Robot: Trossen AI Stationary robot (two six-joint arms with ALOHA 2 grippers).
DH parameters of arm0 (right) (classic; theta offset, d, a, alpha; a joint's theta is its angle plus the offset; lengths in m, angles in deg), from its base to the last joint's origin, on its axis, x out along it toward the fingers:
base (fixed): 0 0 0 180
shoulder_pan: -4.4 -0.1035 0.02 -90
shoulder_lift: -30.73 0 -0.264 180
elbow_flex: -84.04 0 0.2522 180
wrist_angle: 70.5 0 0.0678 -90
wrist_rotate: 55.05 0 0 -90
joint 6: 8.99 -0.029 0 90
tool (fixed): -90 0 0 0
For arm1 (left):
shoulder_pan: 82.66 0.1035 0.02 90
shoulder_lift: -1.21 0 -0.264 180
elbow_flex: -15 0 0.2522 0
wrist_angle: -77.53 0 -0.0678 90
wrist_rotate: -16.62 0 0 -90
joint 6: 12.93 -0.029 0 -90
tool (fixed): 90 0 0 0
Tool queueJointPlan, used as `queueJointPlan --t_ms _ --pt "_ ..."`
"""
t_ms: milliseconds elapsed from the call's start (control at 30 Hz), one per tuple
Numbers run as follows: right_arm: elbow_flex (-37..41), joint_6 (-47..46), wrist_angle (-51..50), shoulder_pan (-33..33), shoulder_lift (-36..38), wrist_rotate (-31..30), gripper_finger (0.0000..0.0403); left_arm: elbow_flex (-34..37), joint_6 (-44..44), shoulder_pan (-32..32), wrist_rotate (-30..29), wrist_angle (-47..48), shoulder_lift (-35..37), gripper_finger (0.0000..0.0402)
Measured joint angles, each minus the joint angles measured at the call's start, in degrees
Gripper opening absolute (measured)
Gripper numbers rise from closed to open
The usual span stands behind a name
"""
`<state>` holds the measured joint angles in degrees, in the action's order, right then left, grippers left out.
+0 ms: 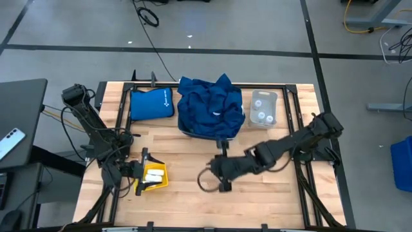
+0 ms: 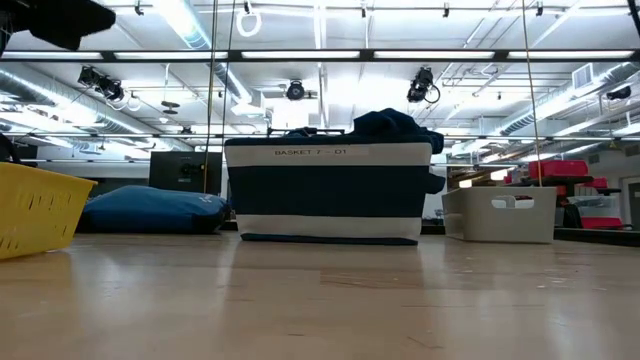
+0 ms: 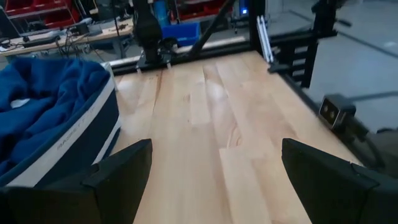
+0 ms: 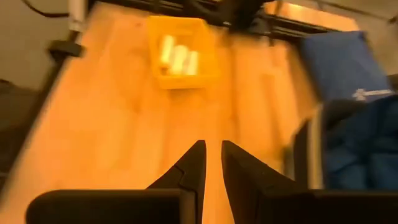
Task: Pick & Place Medicine items
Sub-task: Return to Home Position
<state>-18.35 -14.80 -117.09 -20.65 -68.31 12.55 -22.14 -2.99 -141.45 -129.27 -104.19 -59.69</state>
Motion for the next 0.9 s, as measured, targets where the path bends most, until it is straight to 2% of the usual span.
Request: queueJointPlan --t_ms 200,433,567,767,900 --pt "0.0 -5.0 0.5 -5.6 -1.0 5.0 0.0062 0.0 -6.0 0.0 -0.1 -10.1 -2.8 0.0362" --pt "0.0 -10.0 1.6 -10.2 -3.7 3.4 0.0062 0.0 -18.2 0.0 3.5 -28.4 -8.3 0.0362" --pt "0.1 -11.9 2.2 -11.8 -6.7 2.7 0.0061 0.0 -19.6 0.8 6.1 -31.6 -9.6 0.0362" --pt "0.1 -12.6 4.5 -14.1 -12.3 4.5 0.0043 0.0 -16.2 3.4 8.7 -31.8 -13.1 0.0362" --pt "0.1 -13.0 12.2 -16.5 -14.1 5.1 0.0023 0.0 -18.1 2.6 9.0 -37.1 -16.2 0.0362"
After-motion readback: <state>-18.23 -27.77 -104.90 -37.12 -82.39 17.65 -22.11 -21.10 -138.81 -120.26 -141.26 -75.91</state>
